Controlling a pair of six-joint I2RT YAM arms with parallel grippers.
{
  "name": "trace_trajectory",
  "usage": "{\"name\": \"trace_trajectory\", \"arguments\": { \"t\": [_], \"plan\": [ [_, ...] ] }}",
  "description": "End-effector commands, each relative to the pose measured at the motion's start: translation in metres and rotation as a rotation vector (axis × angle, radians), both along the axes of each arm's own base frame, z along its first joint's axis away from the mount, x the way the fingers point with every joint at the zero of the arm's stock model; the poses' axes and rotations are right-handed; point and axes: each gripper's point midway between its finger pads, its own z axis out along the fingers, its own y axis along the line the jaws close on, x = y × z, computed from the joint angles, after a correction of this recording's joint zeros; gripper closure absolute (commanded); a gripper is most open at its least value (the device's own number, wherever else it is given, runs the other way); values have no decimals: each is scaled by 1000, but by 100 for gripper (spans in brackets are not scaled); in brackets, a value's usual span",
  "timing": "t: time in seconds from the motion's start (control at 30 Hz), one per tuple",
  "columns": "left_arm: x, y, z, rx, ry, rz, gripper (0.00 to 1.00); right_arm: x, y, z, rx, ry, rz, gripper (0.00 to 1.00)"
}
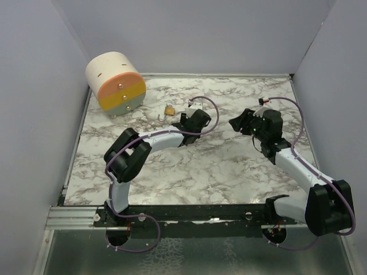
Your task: Unlock with the key
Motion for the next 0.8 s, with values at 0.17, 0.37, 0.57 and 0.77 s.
{"name": "trace_trajectory", "arguments": {
  "t": [0.17,0.37,0.57,0.77],
  "plan": [
    [-20,64,19,182,-41,104,100,-1,0,-9,-5,18,12,51],
    [-30,70,5,173,14,90,100,-2,-1,-9,-11,16,11,51],
    [-31,66,-9,108,64,69,100,-3,0,-8,-12,14,16,51],
    [-29,62,-17,31,82,50,100,-3,-1,-9,-13,14,16,51]
  ]
}}
